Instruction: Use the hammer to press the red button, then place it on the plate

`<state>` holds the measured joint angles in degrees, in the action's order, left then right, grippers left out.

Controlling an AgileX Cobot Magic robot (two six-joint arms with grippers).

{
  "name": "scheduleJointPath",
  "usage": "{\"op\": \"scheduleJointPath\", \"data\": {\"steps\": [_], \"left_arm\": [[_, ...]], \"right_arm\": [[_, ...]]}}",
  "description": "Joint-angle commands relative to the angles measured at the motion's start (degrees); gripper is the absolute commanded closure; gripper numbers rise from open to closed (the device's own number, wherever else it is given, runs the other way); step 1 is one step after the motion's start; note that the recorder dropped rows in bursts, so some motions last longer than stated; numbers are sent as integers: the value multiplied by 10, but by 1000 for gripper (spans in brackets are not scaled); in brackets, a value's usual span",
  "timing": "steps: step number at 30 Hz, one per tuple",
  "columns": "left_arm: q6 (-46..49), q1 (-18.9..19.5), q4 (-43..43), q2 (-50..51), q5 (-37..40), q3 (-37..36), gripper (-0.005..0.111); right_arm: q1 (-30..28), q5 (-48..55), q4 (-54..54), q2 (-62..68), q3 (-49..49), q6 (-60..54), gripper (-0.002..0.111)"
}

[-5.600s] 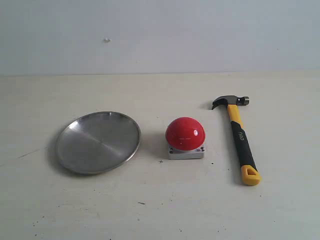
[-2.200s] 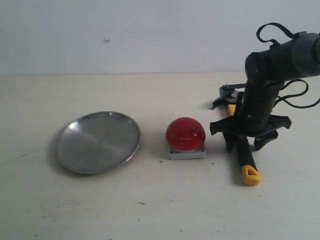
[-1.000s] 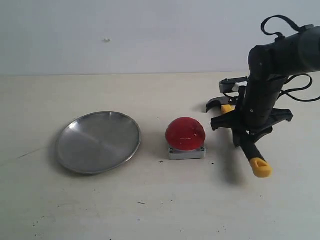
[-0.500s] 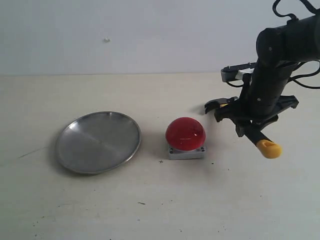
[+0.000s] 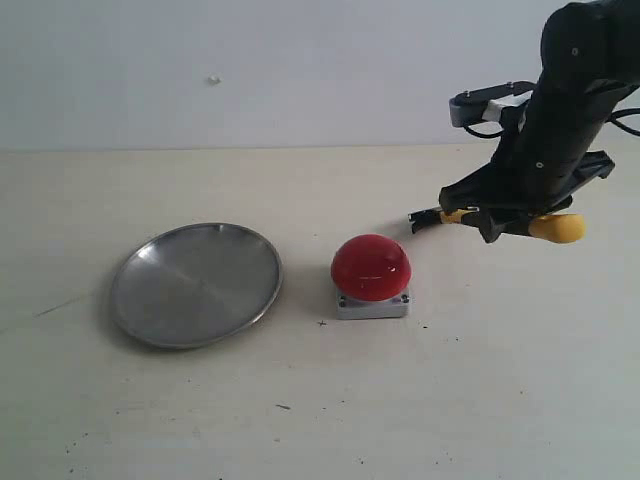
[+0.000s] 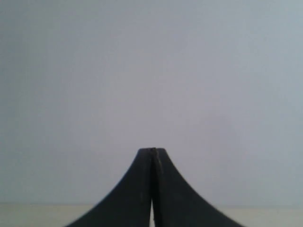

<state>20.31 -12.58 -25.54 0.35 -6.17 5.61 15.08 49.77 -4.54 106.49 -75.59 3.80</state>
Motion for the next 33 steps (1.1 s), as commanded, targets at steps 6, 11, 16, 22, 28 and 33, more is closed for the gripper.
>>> {"op": "scheduleJointPath", "data": {"steps": [6, 11, 16, 22, 28, 33], "left_arm": [[-84, 0, 55, 90, -207, -1, 107], [-168, 0, 233, 265, -322, 14, 102], [-168, 0, 385, 482, -375, 95, 78], [-161, 0, 569, 720, -452, 215, 48], [-160, -1, 680, 915, -492, 335, 40], [-116, -8, 767, 1030, -568, 415, 40]], "right_arm": [[-1, -15, -3, -35, -4, -7, 108], [-1, 14, 1, -46, -26, -8, 108], [-1, 47, 22, -66, -48, -28, 108], [-1, 58, 45, -91, -48, -61, 108], [-1, 92, 74, -107, -76, -90, 108], [-1, 114, 135, -114, -105, -121, 108]]}}
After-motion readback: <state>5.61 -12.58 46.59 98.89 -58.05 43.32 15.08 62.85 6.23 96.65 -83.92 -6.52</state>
